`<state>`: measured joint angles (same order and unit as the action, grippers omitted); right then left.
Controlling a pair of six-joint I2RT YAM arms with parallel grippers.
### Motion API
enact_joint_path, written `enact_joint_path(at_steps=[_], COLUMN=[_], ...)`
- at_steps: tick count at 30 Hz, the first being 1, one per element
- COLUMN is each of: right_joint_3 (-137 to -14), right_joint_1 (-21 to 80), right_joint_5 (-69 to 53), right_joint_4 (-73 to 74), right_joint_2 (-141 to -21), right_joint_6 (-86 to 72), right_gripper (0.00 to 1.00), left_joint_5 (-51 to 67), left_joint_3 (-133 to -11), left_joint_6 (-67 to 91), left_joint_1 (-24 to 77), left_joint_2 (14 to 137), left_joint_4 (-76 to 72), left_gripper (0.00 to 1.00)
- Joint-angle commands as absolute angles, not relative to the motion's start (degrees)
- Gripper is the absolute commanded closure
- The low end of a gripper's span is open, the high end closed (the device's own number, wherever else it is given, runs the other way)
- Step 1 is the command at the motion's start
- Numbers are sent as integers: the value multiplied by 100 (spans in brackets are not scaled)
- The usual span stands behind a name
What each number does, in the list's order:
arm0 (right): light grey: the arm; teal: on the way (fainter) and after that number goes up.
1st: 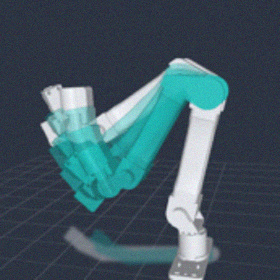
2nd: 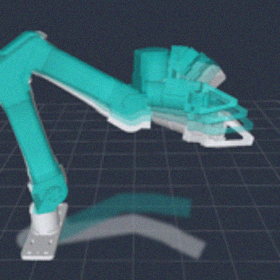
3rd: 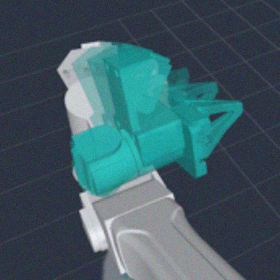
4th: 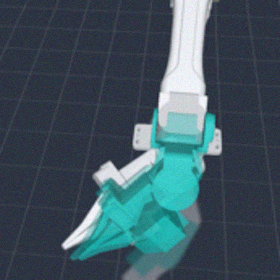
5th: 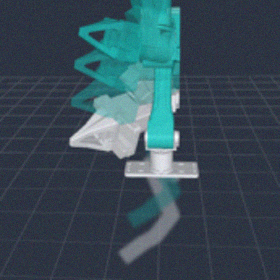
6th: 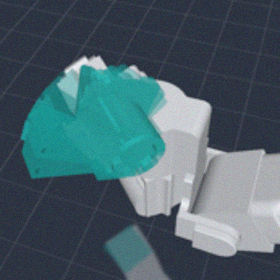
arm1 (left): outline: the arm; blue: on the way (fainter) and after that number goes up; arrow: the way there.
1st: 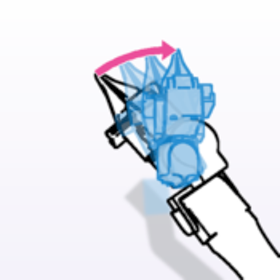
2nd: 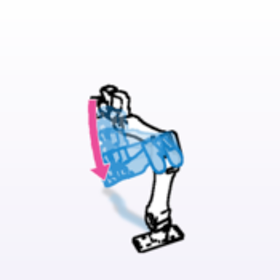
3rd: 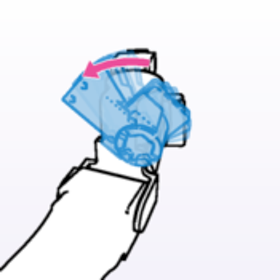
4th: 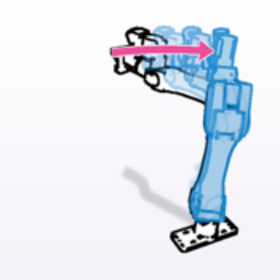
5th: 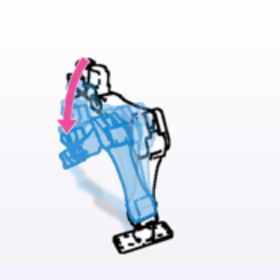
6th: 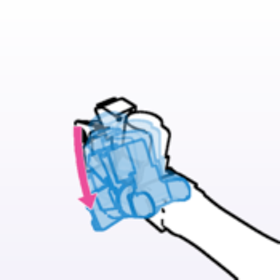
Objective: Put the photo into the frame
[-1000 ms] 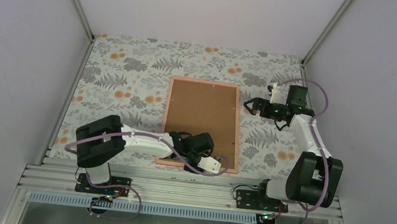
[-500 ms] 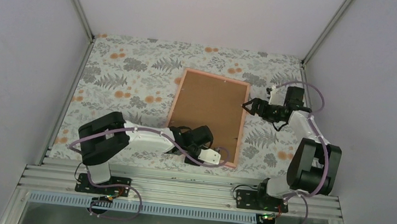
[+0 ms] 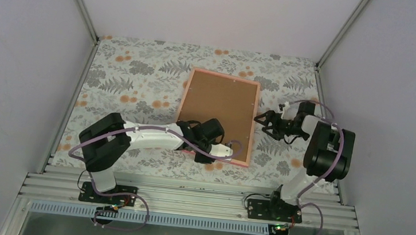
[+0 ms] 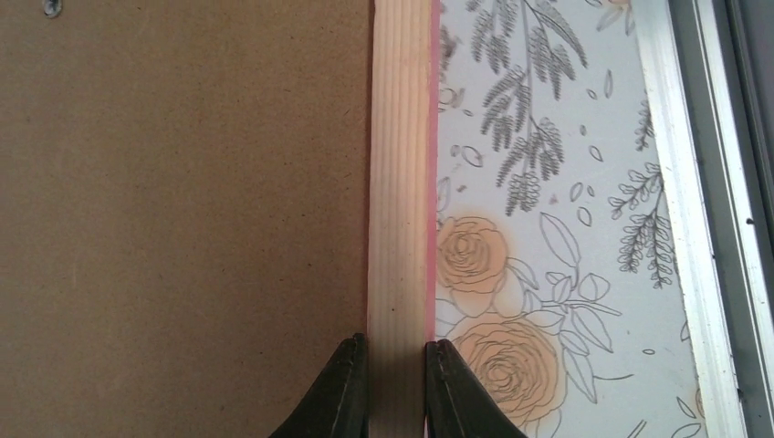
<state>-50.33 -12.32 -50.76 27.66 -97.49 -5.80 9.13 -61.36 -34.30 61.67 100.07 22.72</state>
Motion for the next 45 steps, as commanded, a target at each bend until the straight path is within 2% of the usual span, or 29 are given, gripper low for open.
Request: enact_joint_path(at_steps=[1,10,16,22,32,35,40,42,45], right_joint_3=[-5044,-5130,-5211,-5420,-5430,-5344,-5299,-5246,-5259], right_joint_1=[-1434,-1313,-1052,-882,-809,-803,-808,-802,-812], right_joint_5=[-6374,-7751,-8098,-8418,-8540,-8537,-8468,-8451,-8404], right_joint_4=[2629,2296,2170,2155,1722,1666,1745,1749,1885], right_joint_2=[-10180,-10856,-11237,-11566,-11629,-11500,-11116,-10889,-10540], right_joint_6=[-759,-1272,-1444,-1572,-2202,-2259,-2226,-2222,-2163], right_gripper=[11,17,21,31,61,76,95,96,96], left_joint_5=[1168,1589,1883,2004,1854,1744,1428,1354,1312], left_joint_3=[-6470,-6554,-6550,-6646,-6625,-6628,-6691,-6815,-7062], left_joint_6=[-3159,-3302,-3525,-3584,-3665,-3687,-3681,-3653,-3665], left_joint_1=[5999,5968,5970,5977,6020,6024,6021,5986,5937], left_joint_2=[9527,9334,9226,9272,9333,9343,9384,9411,9358], left_joint_4=[2223,2294,2296,2321,2220,2212,2245,2342,2589], left_gripper=[98,98,98,98,98,98,97,93,71])
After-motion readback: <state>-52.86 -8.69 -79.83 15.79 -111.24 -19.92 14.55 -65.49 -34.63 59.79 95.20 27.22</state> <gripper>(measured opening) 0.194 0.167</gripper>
